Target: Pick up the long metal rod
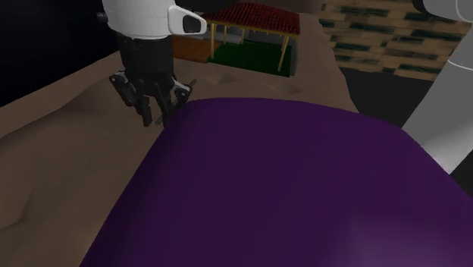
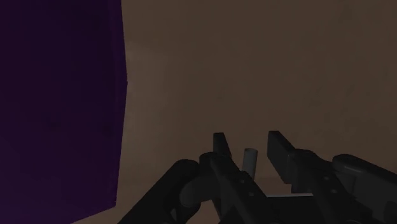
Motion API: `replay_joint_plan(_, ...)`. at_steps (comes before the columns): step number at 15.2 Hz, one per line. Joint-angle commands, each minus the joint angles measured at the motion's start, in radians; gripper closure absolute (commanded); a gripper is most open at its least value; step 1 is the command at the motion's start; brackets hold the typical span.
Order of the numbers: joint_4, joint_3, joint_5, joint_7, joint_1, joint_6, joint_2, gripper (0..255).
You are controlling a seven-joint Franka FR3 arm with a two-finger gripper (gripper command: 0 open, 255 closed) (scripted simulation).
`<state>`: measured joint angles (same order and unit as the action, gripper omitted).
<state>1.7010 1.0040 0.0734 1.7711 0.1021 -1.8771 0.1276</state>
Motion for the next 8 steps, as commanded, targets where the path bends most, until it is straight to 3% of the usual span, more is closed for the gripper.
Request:
replay_joint_plan(1,0.005,-0.001,0.002,0.001,-0.001,-0.023,0.007,255)
replay_joint_plan(8,-0.004,0.000,-0.003,-0.003,0.002,-0.011,0.002,255)
